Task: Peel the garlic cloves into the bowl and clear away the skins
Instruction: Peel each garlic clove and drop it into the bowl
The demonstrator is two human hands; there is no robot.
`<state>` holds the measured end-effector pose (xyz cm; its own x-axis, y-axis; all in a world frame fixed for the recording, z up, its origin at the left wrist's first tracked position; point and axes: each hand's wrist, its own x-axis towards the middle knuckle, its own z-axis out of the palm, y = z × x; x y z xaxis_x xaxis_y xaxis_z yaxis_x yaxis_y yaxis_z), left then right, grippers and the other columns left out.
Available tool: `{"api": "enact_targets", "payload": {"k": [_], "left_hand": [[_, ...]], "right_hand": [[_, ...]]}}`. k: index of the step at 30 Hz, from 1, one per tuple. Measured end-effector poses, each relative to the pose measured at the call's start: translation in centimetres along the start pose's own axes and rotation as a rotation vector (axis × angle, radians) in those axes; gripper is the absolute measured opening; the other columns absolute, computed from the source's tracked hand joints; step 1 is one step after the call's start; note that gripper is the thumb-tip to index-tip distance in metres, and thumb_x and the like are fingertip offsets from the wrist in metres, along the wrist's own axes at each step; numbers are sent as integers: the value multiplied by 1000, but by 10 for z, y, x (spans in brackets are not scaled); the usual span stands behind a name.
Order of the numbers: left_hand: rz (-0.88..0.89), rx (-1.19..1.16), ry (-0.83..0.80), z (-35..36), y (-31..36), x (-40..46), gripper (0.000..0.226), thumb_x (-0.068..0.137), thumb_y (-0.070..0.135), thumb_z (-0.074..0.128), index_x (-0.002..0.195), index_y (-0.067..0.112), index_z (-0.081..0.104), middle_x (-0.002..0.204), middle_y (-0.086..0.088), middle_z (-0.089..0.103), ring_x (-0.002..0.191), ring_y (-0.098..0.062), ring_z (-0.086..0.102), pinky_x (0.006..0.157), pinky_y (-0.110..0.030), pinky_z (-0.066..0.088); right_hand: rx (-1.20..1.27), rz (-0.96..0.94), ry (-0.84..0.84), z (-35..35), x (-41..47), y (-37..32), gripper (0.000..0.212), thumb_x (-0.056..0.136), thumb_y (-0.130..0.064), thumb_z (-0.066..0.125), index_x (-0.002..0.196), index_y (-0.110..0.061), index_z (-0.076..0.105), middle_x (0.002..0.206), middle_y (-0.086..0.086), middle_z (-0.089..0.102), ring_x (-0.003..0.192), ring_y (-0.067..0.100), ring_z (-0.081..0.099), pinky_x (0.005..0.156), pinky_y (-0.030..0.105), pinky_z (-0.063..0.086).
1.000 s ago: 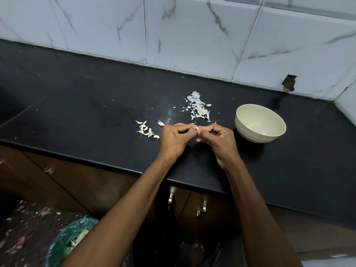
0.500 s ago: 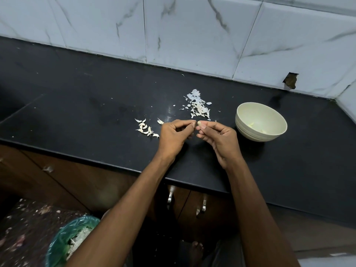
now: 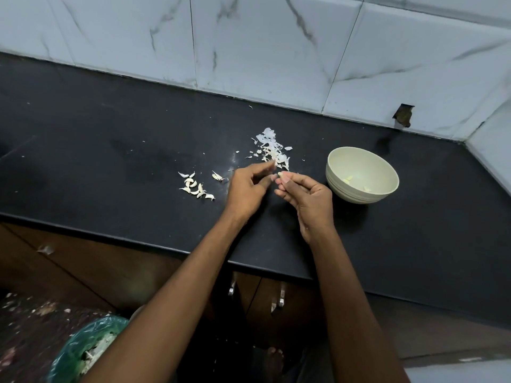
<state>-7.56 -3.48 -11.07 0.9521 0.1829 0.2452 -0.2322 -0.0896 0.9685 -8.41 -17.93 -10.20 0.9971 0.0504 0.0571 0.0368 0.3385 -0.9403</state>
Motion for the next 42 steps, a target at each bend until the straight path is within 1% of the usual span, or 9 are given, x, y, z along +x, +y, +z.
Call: {"api": "enact_targets", "payload": {"k": [2, 4, 7, 11, 16, 24, 34, 38, 42], "left_hand": [[-36, -60, 23, -2, -1, -2, 19, 92, 4, 75, 110, 6, 79, 103, -7, 80, 101, -22, 75, 101, -49, 56], [-66, -131, 20, -5, 2, -4, 13, 92, 5, 76, 103, 2, 80, 96, -11, 80, 90, -23, 76, 94, -46, 60], [-85, -202, -17, -6, 7, -8, 14, 92, 1, 75, 104, -5, 78, 95, -17, 79, 86, -25, 75, 87, -40, 61], [-93, -203, -43, -6, 8, -9, 14, 91, 3, 75, 103, -3, 79, 94, -16, 79, 87, -28, 74, 86, -46, 60], [-99, -197, -59, -6, 12, -12, 14, 94, 5, 73, 105, -3, 79, 87, -15, 78, 76, -19, 71, 69, -30, 58], [-83, -167, -72, -6, 9, -12, 15, 94, 15, 75, 105, 5, 81, 88, -12, 80, 85, -28, 75, 77, -37, 59], [-61, -149, -75, -8, 12, -14, 13, 95, 2, 71, 104, -3, 79, 77, -1, 78, 69, -5, 71, 68, -18, 54], [-62, -136, -96, -9, 10, -13, 13, 95, 10, 74, 105, 5, 81, 87, -9, 80, 77, -11, 72, 76, -28, 57], [-66, -149, -86, -9, 12, -14, 13, 94, 10, 75, 104, 3, 81, 85, -10, 80, 75, -12, 71, 75, -29, 57]], "right_hand": [[2, -3, 12, -1, 2, 0, 13, 93, 3, 70, 105, 1, 74, 96, 18, 78, 89, 21, 75, 80, 27, 61], [-4, -3, 25, -1, 2, 1, 12, 93, 4, 70, 104, 1, 74, 94, 17, 78, 87, 21, 76, 80, 27, 61], [-21, -5, 52, 0, 2, 4, 13, 93, 5, 70, 105, 2, 74, 91, 16, 78, 85, 20, 76, 78, 27, 62], [-81, -68, 101, 0, 3, 6, 17, 91, 1, 74, 108, 3, 76, 96, 14, 79, 88, 18, 75, 77, 24, 60], [-139, -137, 97, 2, 1, 5, 21, 90, 4, 75, 111, 5, 76, 88, 3, 79, 81, 9, 75, 73, 19, 56], [-244, -177, 69, 1, 3, 10, 21, 92, 1, 74, 113, 0, 77, 99, 6, 81, 90, 18, 76, 83, 29, 61], [-271, -179, 52, -1, 3, 9, 20, 91, 0, 76, 111, 4, 77, 95, 12, 80, 86, 26, 78, 84, 32, 62], [-257, -176, 73, 0, 3, 10, 19, 91, -1, 76, 111, 2, 78, 95, 11, 80, 86, 22, 77, 82, 31, 62], [-269, -171, 43, -2, 4, 11, 20, 93, 0, 74, 112, 2, 77, 97, 12, 80, 88, 24, 77, 84, 32, 62]]}}
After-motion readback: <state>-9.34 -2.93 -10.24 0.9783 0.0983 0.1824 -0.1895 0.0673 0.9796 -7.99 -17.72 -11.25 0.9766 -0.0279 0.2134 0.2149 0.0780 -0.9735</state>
